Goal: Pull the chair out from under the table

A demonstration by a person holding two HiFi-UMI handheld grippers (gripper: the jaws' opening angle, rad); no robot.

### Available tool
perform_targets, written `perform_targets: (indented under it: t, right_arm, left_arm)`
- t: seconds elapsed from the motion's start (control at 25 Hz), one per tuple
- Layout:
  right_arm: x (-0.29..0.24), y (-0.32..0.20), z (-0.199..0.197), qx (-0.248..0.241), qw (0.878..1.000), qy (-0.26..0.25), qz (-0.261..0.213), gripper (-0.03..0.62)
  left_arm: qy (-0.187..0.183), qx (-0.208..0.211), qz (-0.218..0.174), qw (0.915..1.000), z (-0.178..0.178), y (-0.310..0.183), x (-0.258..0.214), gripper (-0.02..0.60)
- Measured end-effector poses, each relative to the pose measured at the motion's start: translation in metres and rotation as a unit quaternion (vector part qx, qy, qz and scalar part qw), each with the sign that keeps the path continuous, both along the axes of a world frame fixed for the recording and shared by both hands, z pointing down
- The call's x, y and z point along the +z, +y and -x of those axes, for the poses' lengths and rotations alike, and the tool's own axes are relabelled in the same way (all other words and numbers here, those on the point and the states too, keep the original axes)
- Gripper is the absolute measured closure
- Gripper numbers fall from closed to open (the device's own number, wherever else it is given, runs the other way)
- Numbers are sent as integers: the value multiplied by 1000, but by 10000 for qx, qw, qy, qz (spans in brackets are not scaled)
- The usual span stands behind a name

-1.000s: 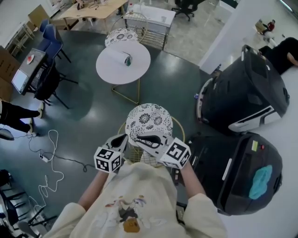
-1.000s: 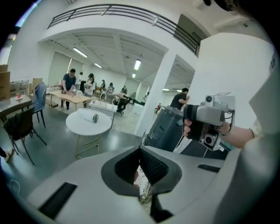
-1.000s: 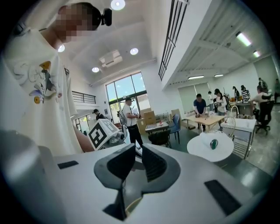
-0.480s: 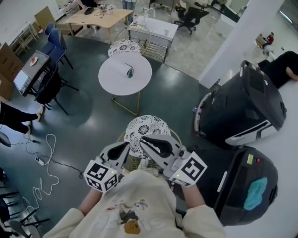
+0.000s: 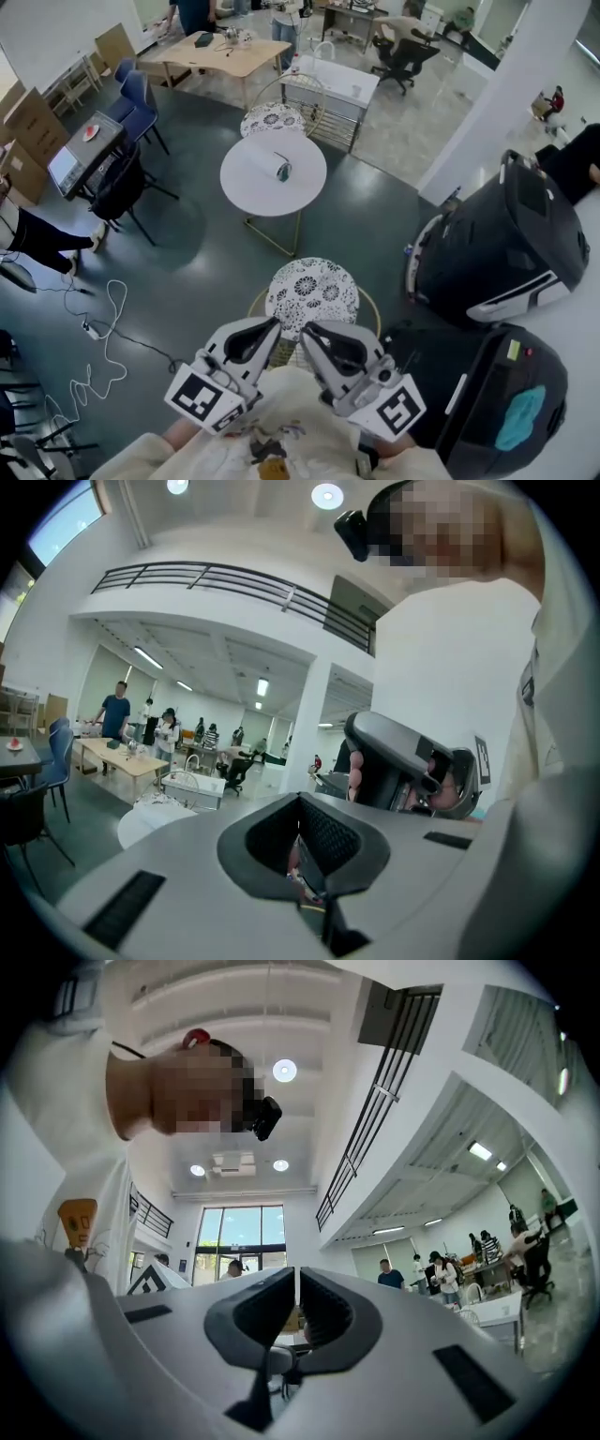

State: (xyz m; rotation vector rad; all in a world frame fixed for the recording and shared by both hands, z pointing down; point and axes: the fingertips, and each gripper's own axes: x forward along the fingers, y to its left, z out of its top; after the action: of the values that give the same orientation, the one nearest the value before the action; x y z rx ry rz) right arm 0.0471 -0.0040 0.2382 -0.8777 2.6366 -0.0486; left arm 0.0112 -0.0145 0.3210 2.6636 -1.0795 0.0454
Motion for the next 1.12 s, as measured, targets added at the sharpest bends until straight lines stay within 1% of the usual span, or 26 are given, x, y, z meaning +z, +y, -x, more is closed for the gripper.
perform_targets:
  t: [0.12, 0.24, 0.36, 0.44, 0.68, 0.88, 1.0, 1.12]
  right_arm:
    - [10, 7, 1, 58, 9999, 0, 98, 571]
    - [20, 9, 3, 171, 9996, 107, 193, 571]
    - [26, 6, 4, 379, 9986, 241, 286, 583]
    - [28, 6, 5, 429, 9982, 258, 327, 585]
    - [35, 22, 25, 307, 9982, 285, 435, 585]
    - [42, 32, 33, 169, 9982, 286, 507, 585]
    - [43, 37, 47, 107, 9981, 272, 550, 585]
    - [44, 47, 61, 27, 9978, 254, 614, 585]
  left_arm:
    - [-35, 81, -26, 10000, -3, 9, -3, 580]
    - [74, 251, -29, 9997, -8, 15, -1, 580]
    - [-20, 239, -114, 9996, -8, 18, 2, 580]
    - [-89, 185, -175, 9996, -6, 20, 2, 580]
    - [-55, 172, -35, 9998, 5, 33, 11, 580]
    - [-131, 178, -137, 9997, 6, 44, 11, 580]
    - [-103, 116, -180, 9997, 19, 52, 9, 580]
    - [-24, 32, -55, 10000, 31, 64, 12, 580]
